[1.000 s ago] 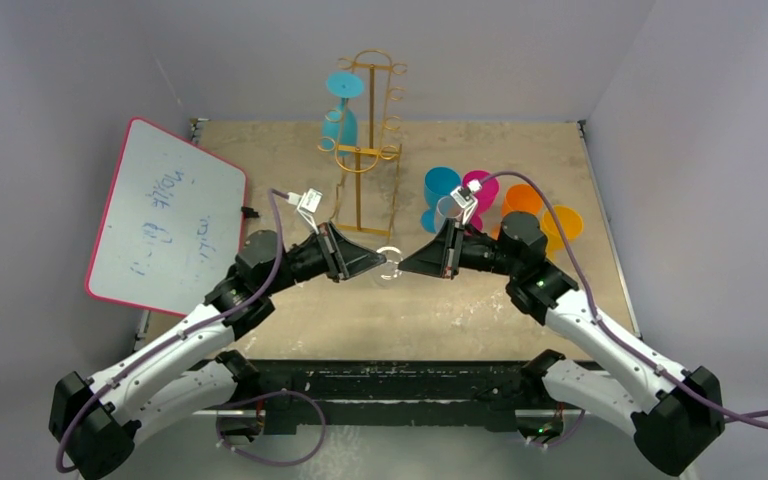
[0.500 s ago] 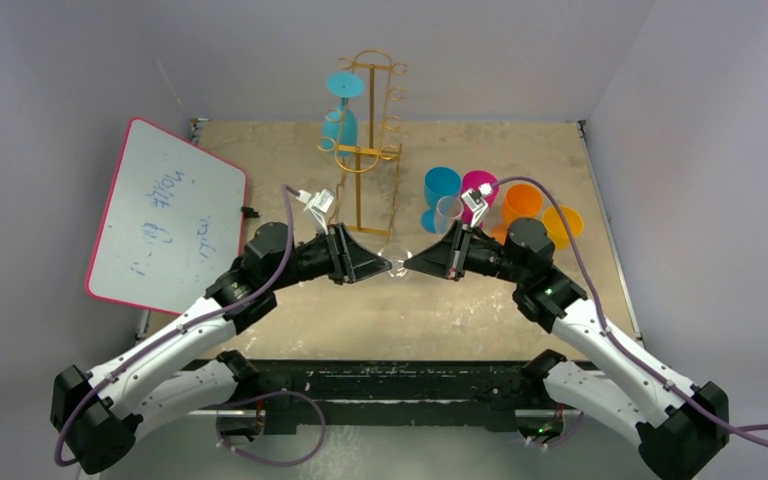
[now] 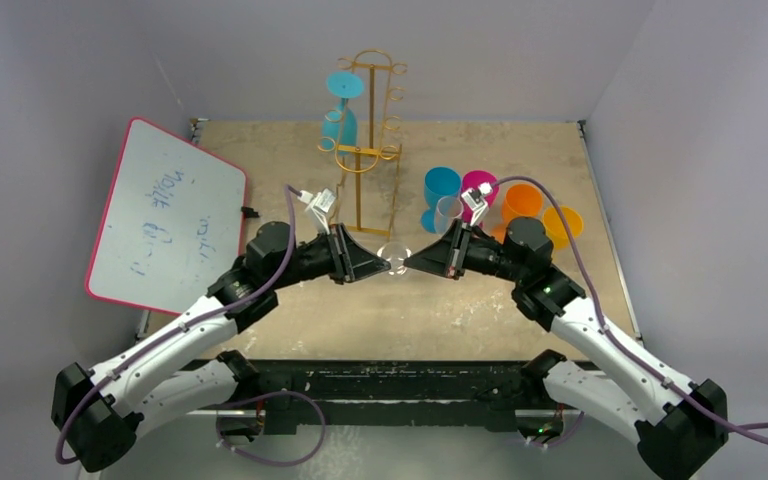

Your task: Take the wine glass off the wine glass rack

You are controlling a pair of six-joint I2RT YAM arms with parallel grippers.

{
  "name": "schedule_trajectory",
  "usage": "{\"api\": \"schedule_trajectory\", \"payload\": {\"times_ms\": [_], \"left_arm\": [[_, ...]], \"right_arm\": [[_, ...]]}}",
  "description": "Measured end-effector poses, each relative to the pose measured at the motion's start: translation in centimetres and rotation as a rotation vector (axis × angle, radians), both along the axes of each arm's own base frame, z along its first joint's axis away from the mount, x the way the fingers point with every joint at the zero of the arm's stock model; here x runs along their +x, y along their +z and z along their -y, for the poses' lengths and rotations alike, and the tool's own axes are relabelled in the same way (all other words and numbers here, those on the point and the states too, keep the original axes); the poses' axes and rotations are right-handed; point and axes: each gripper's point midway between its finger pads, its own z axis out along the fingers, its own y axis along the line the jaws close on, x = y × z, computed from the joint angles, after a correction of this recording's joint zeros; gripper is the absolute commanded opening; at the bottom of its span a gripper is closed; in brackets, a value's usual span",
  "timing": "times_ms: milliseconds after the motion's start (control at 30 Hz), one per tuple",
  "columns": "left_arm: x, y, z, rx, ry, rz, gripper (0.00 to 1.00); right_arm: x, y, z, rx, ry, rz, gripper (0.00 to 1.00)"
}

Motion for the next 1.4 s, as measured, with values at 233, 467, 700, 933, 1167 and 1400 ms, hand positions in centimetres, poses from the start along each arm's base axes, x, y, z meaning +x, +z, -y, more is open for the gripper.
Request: {"api": "schedule_trajectory", "payload": {"times_ms": [233, 467, 700, 933, 1167, 1400], "left_arm": [[0.3, 0.5, 0.4, -0.034, 0.004, -0.015, 0.00], [-0.2, -0.3, 0.2, -0.001, -0.015, 0.000, 0.00], [-1.5, 0.2, -1.0, -0.013, -0.024, 0.078, 0.00], [-2.5, 2.2, -2.3, -0.071, -0.014, 0.239, 0.00], [-3.3, 1.0, -2.7, -0.037, -0.061, 0.338, 0.00], [-5.4, 0.2, -2.9, 0.022, -0.203, 0.499, 0.00]], "right_arm": [[0.2, -0.2, 0.2, -0.008, -0.011, -0.001, 0.38], [-0.3, 0.0, 0.4, -0.023, -0.010, -0.028, 0.69], [0.4, 2.3, 2.5, -0.037, -0.161, 0.019, 0.77], [0.8, 3.0, 4.2, -0.031, -0.273, 0.036, 0.81], [1.4, 2.9, 5.2, -0.038, -0.350, 0.025, 0.83], [1.8, 2.7, 5.7, -0.045, -0.390, 0.015, 0.85]]}}
